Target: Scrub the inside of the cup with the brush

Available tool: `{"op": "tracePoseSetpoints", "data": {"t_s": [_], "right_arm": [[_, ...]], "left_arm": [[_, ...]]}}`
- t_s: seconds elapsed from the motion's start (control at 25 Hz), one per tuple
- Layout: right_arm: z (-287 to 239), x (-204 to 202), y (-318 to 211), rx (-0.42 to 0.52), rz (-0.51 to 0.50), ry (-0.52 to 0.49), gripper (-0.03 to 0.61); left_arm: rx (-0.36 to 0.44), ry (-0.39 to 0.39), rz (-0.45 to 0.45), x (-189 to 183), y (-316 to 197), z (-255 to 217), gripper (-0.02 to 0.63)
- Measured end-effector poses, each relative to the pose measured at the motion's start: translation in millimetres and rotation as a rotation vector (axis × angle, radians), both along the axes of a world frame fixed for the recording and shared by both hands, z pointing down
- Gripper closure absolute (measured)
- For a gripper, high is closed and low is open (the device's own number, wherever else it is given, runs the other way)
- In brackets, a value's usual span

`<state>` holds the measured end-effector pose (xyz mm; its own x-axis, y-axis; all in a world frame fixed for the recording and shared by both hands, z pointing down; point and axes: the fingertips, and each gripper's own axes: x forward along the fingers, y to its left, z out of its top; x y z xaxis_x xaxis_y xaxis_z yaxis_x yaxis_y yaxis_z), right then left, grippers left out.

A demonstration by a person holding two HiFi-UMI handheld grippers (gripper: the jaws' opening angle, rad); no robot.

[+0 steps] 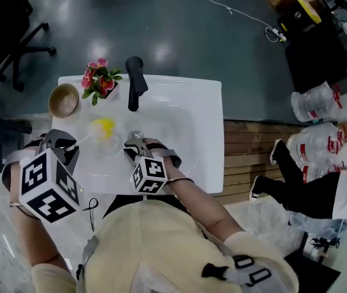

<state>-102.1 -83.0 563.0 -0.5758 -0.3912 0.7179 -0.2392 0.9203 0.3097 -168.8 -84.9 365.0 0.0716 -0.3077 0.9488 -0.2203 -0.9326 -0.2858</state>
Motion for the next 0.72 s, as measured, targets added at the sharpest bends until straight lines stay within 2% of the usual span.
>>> {"op": "tracePoseSetpoints", "data": {"t_s": [0.16,0.36,0.48,0.72], "right_arm": [[1.0,-0.9,0.7,0.007,-0.003,0.007,0.528],[0.6,1.9,-0.1,0.005,0.006,0.010,0.528],[0.7,-1.1,3.4,0.025,-0.017,0.023,0.528],[0.4,0.3,2.2,0.017,-0.003,0.023,0.528]], "left_arm": [[-0.043,-0.007,0.067,18.7,-2.3,18.7,0.569],[-0.101,0.084,0.082,49.1,-14.7,33.0,0.569],[-0.104,0.042,0.105,55.7,-22.2,42.9,0.569],[-0.167,-0.013,0.176,67.5,-16.4,67.7,0.569]]}}
